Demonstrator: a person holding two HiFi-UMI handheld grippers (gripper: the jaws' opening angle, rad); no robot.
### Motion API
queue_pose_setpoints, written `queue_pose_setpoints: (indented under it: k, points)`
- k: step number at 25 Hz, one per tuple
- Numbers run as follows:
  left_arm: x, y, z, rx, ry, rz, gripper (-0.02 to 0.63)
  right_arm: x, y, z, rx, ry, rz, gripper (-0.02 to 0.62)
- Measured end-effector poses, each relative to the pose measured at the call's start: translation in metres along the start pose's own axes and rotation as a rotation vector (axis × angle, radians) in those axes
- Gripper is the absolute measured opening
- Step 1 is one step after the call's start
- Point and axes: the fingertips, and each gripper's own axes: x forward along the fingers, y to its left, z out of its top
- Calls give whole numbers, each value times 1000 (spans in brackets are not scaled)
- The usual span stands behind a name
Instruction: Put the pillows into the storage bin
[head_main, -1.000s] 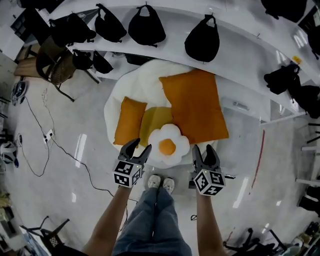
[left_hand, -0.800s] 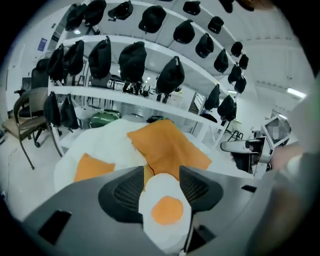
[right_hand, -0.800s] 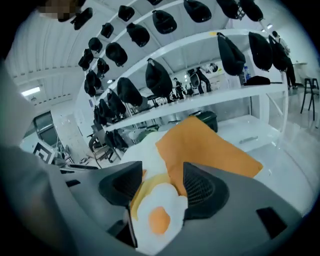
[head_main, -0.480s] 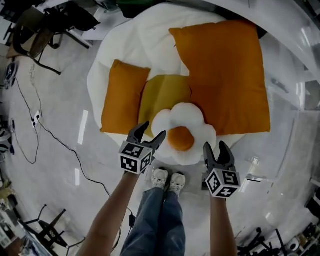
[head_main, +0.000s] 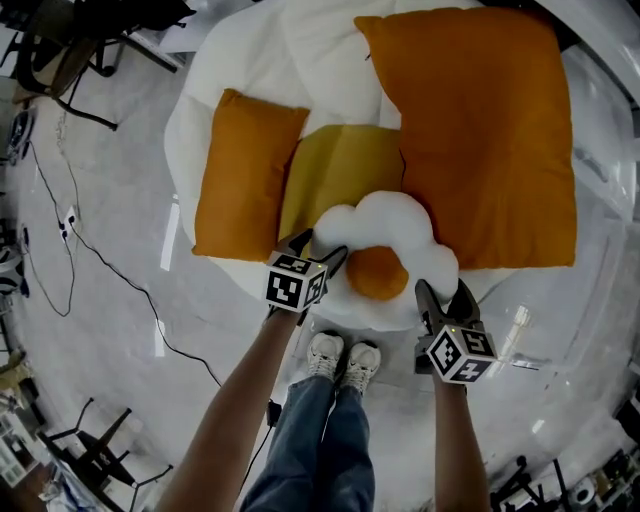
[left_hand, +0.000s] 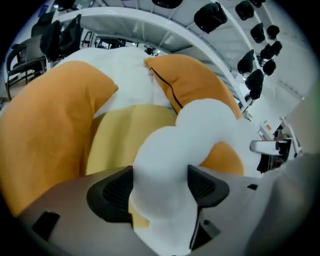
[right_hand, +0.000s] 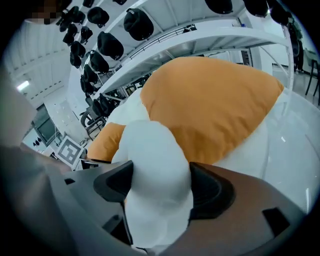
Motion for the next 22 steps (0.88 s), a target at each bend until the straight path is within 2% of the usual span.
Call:
queue_pose_setpoints:
  k: [4,7,9,11,16,22]
  points:
    - [16,2,-1,-43,28,-11,326,6,4,-6,-19,11,1,290]
    - [12,-5,1,-6,45,-18,230,3,4,-6,14,13,-5,242]
    - [5,-8,3,-13,46,-20,176,-1,8,-4,46,16,-5,209]
    - [-4,-12,6,-23,40,-21,150,-8,12,0,71,15,-8,186]
    - [-43,-38,25,3,-9,-31,127,-47,24,20,107,-18,-23,172]
    - [-103,-87,68,87,-63,-76,126,-117,37,57,147,-83,-54,172]
